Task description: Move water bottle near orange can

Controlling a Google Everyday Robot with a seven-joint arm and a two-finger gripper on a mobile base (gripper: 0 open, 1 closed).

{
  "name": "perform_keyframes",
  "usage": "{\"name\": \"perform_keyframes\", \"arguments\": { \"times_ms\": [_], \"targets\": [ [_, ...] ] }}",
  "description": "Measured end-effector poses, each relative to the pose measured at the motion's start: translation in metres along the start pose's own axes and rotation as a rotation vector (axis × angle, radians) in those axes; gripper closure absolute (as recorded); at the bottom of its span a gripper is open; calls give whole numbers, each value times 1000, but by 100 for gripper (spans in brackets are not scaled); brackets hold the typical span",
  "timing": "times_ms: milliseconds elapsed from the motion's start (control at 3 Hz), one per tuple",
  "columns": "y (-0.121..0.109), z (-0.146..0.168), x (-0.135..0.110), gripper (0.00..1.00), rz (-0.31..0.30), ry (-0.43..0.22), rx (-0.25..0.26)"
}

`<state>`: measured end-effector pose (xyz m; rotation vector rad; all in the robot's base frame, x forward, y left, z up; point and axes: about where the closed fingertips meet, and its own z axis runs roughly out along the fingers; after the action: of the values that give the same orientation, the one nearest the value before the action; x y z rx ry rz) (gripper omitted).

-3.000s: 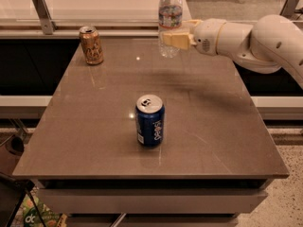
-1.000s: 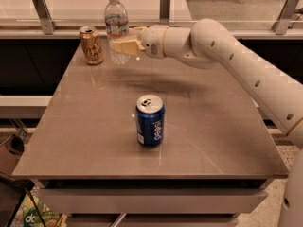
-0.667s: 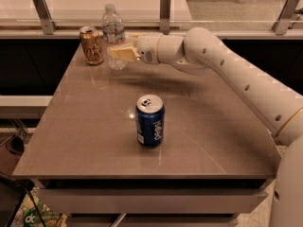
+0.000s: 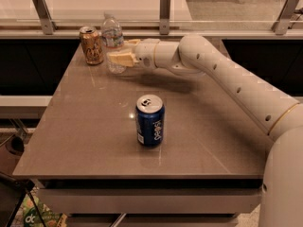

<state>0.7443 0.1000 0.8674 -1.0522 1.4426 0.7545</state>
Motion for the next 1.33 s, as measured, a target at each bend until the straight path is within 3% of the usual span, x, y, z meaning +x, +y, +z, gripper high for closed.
{"name": "perform_keyframes", "arguments": {
  "times_ms": [333, 1333],
  "targets": [
    [0, 0, -3, 83, 0, 0, 0],
    [0, 0, -4, 13, 0, 0, -1]
  ]
}}
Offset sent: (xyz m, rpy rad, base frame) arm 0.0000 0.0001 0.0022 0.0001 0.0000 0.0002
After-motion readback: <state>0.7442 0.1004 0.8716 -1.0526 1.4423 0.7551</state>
